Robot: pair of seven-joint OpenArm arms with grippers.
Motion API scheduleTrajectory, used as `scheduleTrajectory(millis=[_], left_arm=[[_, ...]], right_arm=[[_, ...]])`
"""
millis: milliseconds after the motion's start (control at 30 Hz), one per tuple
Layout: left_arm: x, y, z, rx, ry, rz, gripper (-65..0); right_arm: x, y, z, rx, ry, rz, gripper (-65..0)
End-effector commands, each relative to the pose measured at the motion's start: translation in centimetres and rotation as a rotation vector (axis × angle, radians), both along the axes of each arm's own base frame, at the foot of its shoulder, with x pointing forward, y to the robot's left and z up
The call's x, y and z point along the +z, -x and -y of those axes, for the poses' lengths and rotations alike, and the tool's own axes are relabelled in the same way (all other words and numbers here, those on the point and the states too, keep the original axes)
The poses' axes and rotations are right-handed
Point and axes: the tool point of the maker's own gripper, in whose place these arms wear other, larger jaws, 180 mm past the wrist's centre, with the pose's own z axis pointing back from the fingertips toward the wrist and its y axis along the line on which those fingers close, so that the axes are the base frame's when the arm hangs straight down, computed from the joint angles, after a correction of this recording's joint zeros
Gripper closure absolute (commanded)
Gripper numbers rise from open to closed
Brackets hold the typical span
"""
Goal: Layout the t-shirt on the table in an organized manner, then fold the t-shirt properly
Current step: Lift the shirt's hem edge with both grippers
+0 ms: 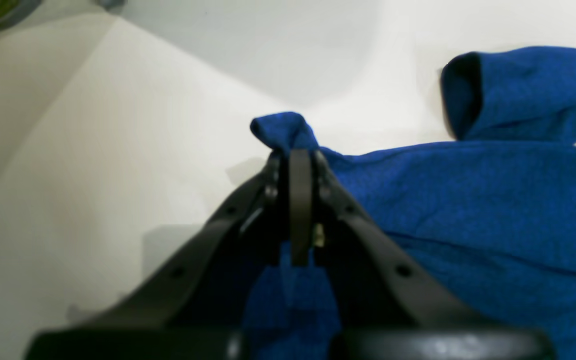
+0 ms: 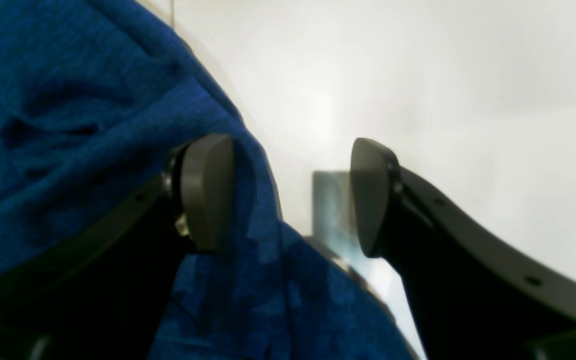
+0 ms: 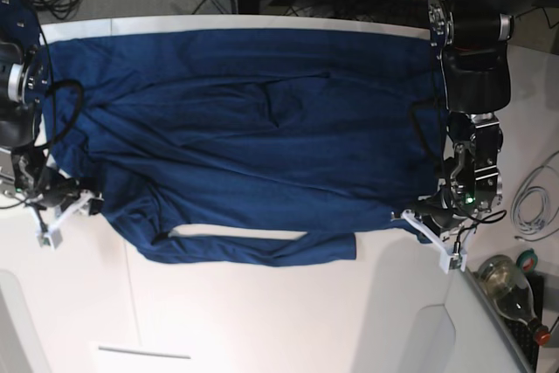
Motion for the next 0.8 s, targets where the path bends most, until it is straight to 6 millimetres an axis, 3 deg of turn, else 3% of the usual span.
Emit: scheduleTrajectory(millis=[0,167,467,533,667,767], left_arm=[[2.1,-1.6,-0.6,0.006,-0.011,0.065,0.0],[2.1,-1.6,-0.6,0.006,-0.011,0.065,0.0],[2.1,-1.6,-0.6,0.006,-0.011,0.065,0.0],[2.1,-1.6,-0.6,0.006,-0.011,0.065,0.0],[2.1,-1.6,-0.6,0.006,-0.011,0.065,0.0],[2.1,-1.6,-0.6,0.006,-0.011,0.065,0.0]], right_arm=[[1.8,-1.8,0.8,-0.012,0.002,0.062,-34.8],[1.6,-1.5,0.7,-0.011,0.001,0.056,-34.8],[0.6,-0.6,-1.8,0.05,-0.053,0.041,-34.5],[0.6,-0.6,-1.8,0.05,-0.053,0.041,-28.1],[0.8,-0.8,-1.8,0.051,-0.05,0.047,-0.2],[1.3,-1.2,-1.5,0.053,-0.042,0.062,-1.1]])
